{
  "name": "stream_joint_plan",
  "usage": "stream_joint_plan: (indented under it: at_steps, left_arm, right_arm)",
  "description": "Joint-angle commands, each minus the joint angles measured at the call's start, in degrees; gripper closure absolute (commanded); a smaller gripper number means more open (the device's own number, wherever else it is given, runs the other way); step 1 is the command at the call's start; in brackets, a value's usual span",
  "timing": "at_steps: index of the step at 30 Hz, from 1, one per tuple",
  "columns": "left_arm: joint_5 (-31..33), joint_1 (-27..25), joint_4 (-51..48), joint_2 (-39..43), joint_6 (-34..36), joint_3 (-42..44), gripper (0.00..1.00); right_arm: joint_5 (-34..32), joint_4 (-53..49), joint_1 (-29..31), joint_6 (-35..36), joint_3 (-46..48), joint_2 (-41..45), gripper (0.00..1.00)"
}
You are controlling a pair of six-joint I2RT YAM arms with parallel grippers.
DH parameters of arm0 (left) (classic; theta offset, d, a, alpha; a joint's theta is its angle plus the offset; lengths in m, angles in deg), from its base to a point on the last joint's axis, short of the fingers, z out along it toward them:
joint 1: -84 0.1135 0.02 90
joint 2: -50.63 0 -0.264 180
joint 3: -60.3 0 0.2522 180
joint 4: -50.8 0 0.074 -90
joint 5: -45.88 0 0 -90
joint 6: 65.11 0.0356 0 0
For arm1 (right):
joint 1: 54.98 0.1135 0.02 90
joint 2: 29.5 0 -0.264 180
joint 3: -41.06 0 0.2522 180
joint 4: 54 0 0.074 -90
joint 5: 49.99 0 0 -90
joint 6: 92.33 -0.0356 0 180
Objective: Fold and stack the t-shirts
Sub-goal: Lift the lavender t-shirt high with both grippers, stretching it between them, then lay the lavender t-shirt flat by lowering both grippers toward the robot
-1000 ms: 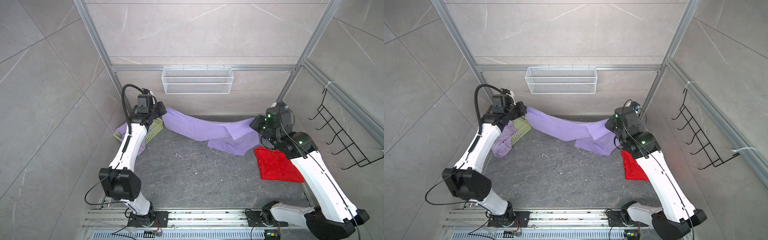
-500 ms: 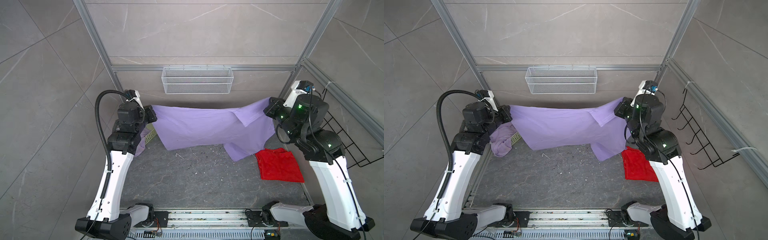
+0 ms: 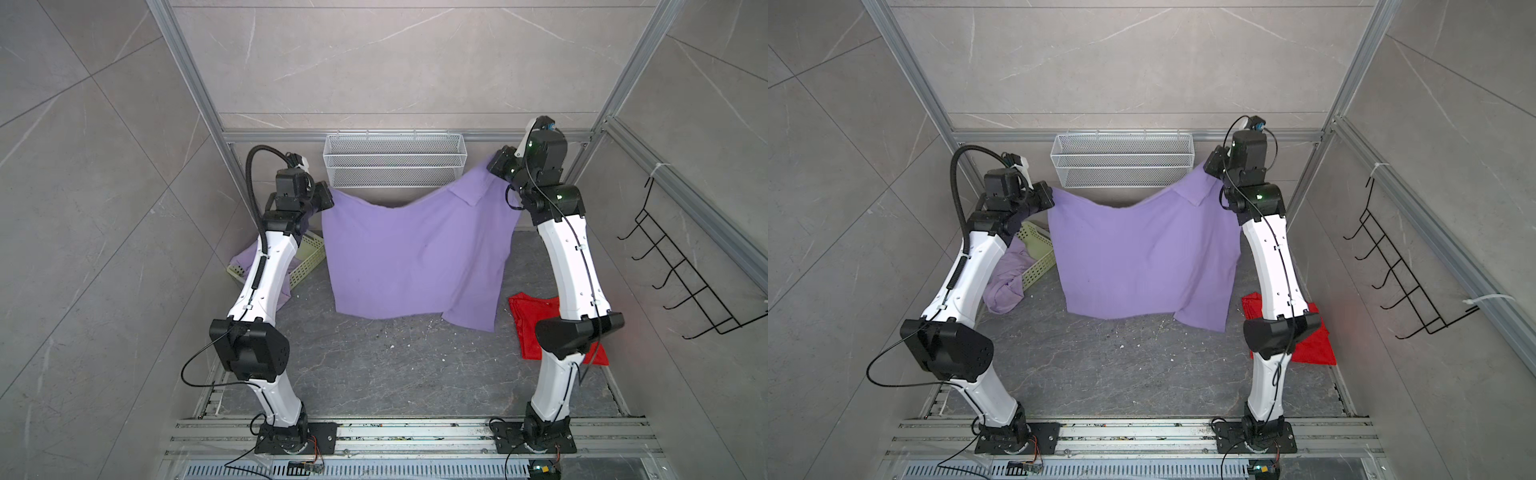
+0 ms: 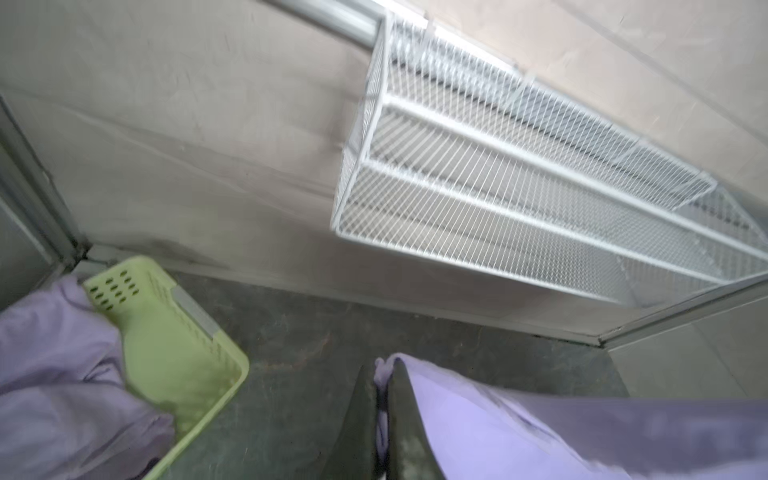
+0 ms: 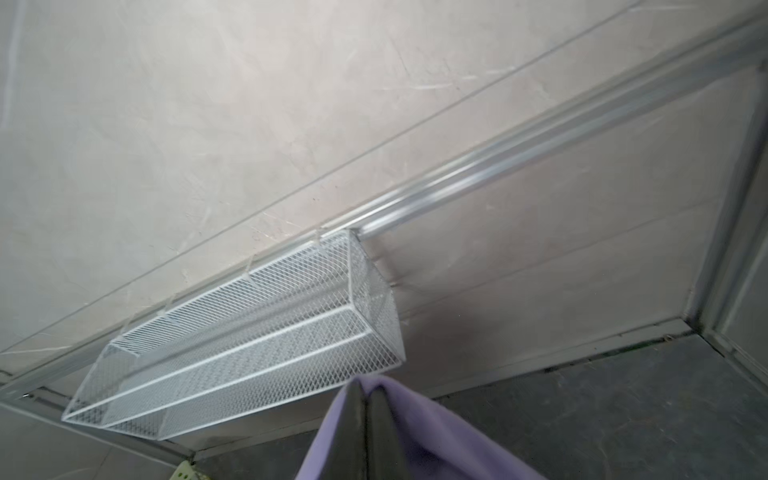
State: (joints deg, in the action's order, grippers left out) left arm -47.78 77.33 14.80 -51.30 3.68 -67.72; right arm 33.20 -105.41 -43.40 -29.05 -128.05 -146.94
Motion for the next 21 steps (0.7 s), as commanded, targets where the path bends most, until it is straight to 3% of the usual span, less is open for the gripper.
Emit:
stream_joint_plan:
  at_steps: [1,4,9,12,14,18,21]
  left_arm:
    - [-2.0,0.7,4.7,4.2,1.1,-7.7,1.00]
    - [-2.2,0.6,4.8,9.1,1.5,-2.7,1.00]
    - [-5.2,0.6,6.1,19.5,0.3,17.9,1.00]
    - [-9.8,0.4,3.4,22.6,-2.2,28.8,1.00]
    - [-10.4,-0.3,2.2,24.4,-5.0,37.4,1.00]
    - [-9.1,-1.5,4.3,26.7,-10.5,57.6,1.00]
    - [-7.3,-1.8,6.1,25.8,-12.8,67.7,1.00]
  right_arm:
    - [3.6,-0.4,-0.7,2.2,-18.0,0.3,0.96]
    - [3.5,-3.3,-0.9,4.7,-14.2,6.5,0.96]
    - [1.6,6.1,-0.9,5.0,35.3,31.8,0.95]
    - [-4.5,-0.4,-0.8,0.6,53.6,40.5,0.95]
    - [-4.9,-2.3,-0.9,-5.1,67.4,45.2,0.95]
    - [-1.0,2.2,-0.9,-14.3,94.8,49.9,0.95]
    - [2.4,3.6,-1.0,-18.1,103.8,46.0,0.95]
